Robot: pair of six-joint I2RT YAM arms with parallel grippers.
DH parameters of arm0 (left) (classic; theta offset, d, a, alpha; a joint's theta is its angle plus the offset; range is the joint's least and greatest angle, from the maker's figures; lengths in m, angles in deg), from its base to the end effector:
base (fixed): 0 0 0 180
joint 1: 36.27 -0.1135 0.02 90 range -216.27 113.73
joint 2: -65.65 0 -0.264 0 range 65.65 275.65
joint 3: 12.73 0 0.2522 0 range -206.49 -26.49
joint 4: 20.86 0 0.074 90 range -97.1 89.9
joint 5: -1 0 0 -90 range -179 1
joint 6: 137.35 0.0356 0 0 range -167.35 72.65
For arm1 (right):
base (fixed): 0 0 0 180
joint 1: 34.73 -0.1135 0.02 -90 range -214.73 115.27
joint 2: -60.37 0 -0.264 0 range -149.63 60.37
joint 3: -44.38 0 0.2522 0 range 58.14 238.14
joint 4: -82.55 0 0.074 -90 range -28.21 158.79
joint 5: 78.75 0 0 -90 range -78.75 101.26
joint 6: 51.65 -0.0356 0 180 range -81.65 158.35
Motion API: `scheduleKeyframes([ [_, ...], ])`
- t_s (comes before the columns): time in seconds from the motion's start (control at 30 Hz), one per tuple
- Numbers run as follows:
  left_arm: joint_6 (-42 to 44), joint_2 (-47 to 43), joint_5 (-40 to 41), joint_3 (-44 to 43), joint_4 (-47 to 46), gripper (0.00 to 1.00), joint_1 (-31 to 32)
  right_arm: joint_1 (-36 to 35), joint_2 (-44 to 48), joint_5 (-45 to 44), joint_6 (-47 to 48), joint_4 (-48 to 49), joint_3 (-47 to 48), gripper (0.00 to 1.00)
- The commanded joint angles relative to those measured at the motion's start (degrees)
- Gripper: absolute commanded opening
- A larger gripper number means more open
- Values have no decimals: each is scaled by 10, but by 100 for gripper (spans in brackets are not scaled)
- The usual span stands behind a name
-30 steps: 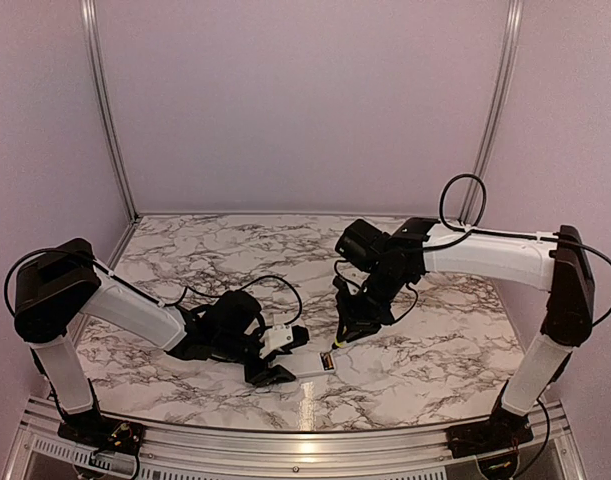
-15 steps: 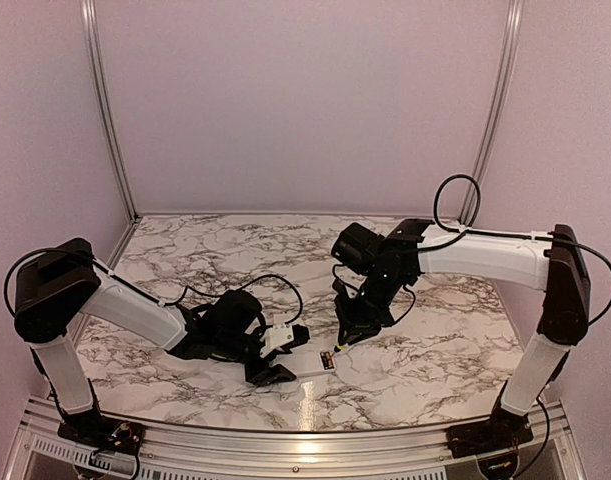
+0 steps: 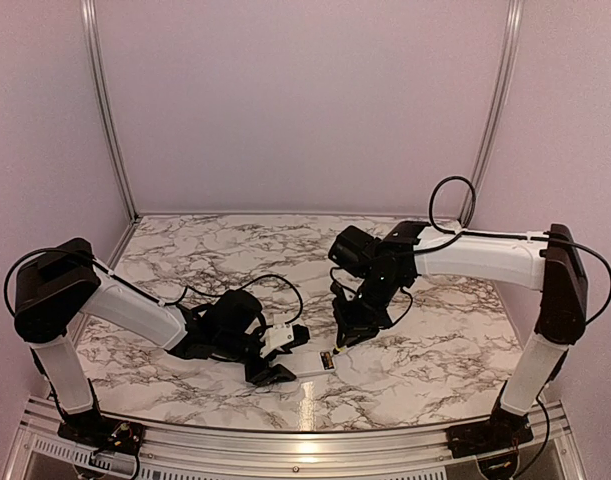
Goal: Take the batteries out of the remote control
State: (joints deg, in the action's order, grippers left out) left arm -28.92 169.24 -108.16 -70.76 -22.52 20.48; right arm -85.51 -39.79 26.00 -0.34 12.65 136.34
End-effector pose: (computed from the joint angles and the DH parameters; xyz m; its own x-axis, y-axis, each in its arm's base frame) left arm 0.1745 -0.2875 0.1154 -0.0700 0.6514 -0.7555 0.9927 0.1204 0.0119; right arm 0.2070 0.2680 0.2313 -0.9720 -0.2349 -0.0052 -0.2239 0.9194 0.3234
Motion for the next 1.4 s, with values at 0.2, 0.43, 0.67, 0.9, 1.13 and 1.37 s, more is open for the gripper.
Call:
scheduleKeyframes([
  [0.2,-7,7,0,-20,23,0,3,-19,-36,-25,10,-9,22,0],
  [0.43,-11,6,4,-26,25,0,3,-21,-44,-12,24,3,18,0],
  [0.67,-14,5,14,-26,19,0,5,-22,-45,15,57,23,9,0],
  [0.9,-11,2,25,-23,17,0,11,-22,-32,47,86,46,-8,0],
  [1.13,-5,-4,35,-21,16,0,14,-20,6,83,94,81,-46,0],
  [1.37,-2,-4,38,-21,16,0,19,-17,27,85,89,96,-80,0],
])
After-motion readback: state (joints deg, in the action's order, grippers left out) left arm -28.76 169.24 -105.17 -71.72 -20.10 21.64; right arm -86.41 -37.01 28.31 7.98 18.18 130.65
